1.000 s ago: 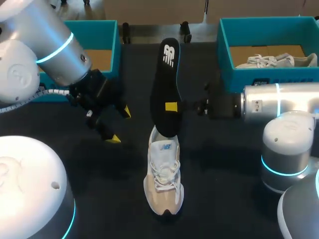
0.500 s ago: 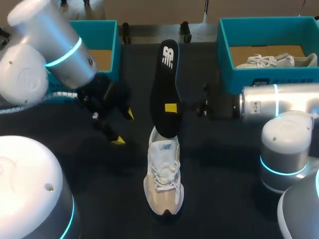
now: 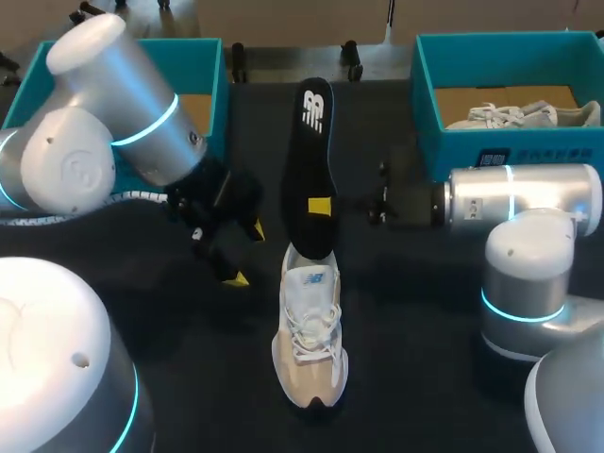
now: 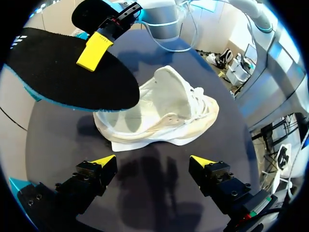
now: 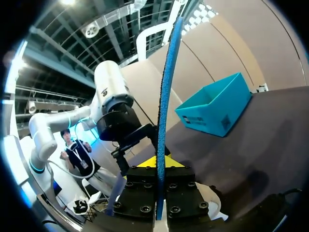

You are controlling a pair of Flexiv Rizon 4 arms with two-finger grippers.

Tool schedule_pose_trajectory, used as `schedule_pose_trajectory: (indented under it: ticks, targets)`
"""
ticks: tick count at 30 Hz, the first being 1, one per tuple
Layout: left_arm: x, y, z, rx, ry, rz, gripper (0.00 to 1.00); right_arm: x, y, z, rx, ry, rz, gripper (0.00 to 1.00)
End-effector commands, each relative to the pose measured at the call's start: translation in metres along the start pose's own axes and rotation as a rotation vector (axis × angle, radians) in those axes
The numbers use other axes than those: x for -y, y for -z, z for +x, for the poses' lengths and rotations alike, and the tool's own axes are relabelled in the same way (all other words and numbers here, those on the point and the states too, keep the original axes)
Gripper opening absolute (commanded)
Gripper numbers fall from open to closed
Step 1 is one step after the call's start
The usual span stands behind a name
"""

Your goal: Take the shoe out of the shoebox, open the shoe tongue, remove and reinsert the insole, then place the shoe into the shoebox

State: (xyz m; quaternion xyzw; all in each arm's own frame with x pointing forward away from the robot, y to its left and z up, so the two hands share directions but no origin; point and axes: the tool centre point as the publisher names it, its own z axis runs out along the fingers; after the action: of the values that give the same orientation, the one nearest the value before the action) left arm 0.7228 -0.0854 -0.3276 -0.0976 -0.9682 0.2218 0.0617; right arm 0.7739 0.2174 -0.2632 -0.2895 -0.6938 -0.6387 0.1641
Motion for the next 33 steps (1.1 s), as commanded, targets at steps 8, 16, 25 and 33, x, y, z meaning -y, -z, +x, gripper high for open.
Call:
schedule_pose_trajectory:
  ticks: [8, 16, 25, 33]
  targets:
    - [0.001, -0.004, -0.007, -0.010, 0.000, -0.001, 1.00, -0.001, -0.008, -0.004, -0.001, 0.000, 0.003, 0.00]
    - [0.001, -0.015, -0.006, -0.006, -0.006, 0.003, 1.00, 0.006, -0.013, -0.006, -0.017, 0.028, -0.003, 0.00]
    - [0.000, -0.020, -0.006, 0.000, 0.000, 0.012, 1.00, 0.006, -0.020, -0.005, -0.016, 0.053, 0.000, 0.00]
    - [-0.002, -0.028, -0.008, -0.005, 0.029, 0.003, 1.00, 0.010, -0.023, -0.006, -0.007, 0.081, -0.014, 0.00]
